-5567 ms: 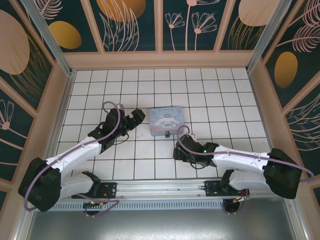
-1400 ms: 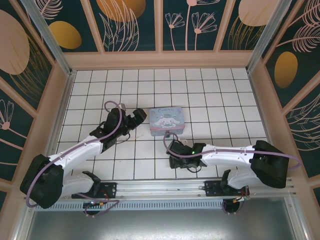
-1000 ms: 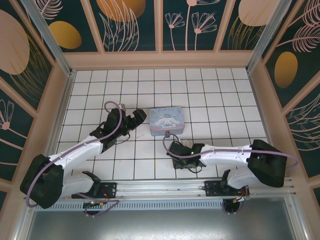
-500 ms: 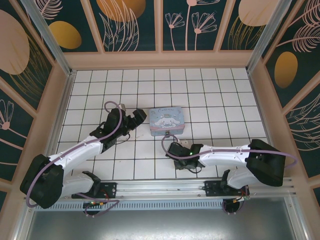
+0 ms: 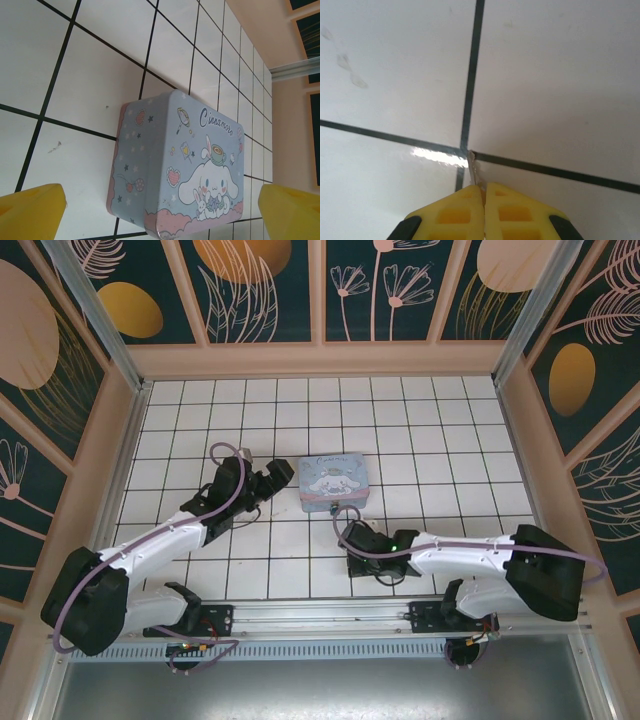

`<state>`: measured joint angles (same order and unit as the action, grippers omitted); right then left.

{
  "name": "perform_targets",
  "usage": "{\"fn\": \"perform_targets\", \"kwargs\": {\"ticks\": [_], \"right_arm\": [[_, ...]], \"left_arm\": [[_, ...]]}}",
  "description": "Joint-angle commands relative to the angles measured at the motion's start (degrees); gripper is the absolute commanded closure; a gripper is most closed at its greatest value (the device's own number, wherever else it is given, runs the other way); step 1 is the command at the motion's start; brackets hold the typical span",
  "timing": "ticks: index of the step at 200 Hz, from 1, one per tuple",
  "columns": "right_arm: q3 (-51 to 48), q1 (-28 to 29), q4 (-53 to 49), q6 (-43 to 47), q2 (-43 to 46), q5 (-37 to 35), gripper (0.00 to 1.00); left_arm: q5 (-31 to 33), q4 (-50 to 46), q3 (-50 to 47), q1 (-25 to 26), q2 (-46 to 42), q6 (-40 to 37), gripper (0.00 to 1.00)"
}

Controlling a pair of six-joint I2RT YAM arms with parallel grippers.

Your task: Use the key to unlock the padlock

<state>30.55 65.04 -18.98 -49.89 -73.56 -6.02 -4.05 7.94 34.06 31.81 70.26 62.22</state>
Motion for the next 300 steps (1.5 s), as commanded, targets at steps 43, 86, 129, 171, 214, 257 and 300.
{"fn": "perform_targets", "kwargs": {"ticks": [43, 86, 129, 171, 214, 257, 300], "right_arm": [[-2.3, -3.6, 1.7, 0.2, 5.6, 6.4, 1.00], [-1.7, -4.4, 2.6, 0.7, 6.7, 5.8, 1.00], [-0.2, -6.0, 2.9, 1.8, 9.0, 6.4, 1.00], [3.6, -9.2, 3.7, 3.7, 11.9, 7.9, 1.00], [8.8, -15.1, 9.3, 5.3, 11.5, 13.8, 1.00], [14.8, -19.6, 13.9, 6.3, 8.7, 19.1, 1.00], [16.7, -22.3, 18.1, 5.5, 7.5, 22.8, 1.00]], "left_arm": [[-1.4, 1.6, 0.0, -0.3, 0.6, 0.4, 0.01], [-2.2, 0.7, 0.3, -0.3, -0.2, 0.5, 0.01], [-6.4, 4.5, -0.6, -0.3, -0.3, 2.4, 0.01], [-12.9, 12.9, -2.2, 0.2, 0.4, 6.0, 0.01], [-16.6, 17.8, 0.9, 2.4, 1.4, 6.1, 0.02], [-20.9, 23.2, 4.3, 4.3, 4.9, 6.9, 0.09], [-23.3, 28.8, 4.7, 4.2, 6.9, 9.4, 0.24]]}}
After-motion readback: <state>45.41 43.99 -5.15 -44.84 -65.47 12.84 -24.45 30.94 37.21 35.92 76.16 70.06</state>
